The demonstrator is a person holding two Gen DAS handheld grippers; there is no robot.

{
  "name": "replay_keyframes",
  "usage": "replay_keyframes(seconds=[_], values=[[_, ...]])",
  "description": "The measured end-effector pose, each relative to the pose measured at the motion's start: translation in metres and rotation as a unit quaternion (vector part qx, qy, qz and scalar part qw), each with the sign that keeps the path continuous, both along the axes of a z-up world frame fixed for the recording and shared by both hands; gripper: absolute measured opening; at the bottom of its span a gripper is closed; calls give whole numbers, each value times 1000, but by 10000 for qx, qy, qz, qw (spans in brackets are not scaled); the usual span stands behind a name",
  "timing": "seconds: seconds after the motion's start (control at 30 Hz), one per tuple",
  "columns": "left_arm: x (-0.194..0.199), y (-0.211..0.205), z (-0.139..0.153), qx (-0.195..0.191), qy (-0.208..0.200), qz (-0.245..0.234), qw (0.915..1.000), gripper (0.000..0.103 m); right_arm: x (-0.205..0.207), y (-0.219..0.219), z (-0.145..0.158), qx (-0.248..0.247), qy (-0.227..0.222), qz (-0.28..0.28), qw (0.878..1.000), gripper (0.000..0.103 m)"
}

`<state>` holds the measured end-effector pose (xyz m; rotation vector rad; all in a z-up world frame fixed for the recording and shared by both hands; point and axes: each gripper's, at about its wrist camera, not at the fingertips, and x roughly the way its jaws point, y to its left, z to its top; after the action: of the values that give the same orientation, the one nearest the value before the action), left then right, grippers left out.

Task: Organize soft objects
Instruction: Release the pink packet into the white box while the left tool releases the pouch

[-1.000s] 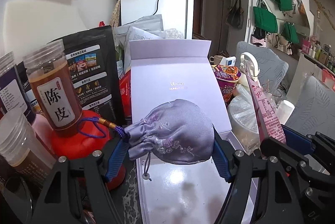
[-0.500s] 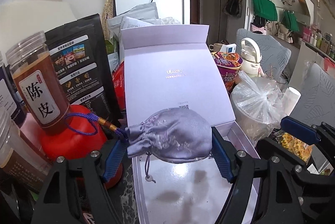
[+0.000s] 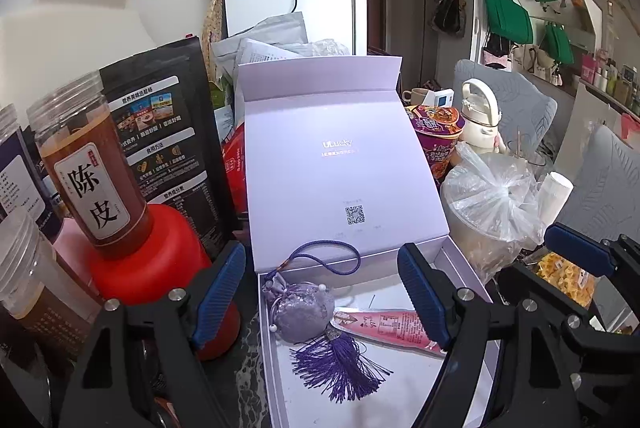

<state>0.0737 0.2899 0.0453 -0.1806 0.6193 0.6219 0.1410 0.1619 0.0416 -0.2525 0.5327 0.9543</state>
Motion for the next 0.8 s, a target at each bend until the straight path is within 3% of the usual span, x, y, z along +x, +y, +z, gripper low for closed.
replay_keyframes(seconds=[0.43,0.8], values=[[-15,-7,14,93,-147,86,9998,79,-7,-12,8,40,8,-68,10000,56],[-47,-34,38,189,-383,20,9991,79,-37,-44,34,192,-169,-148,9996,56]])
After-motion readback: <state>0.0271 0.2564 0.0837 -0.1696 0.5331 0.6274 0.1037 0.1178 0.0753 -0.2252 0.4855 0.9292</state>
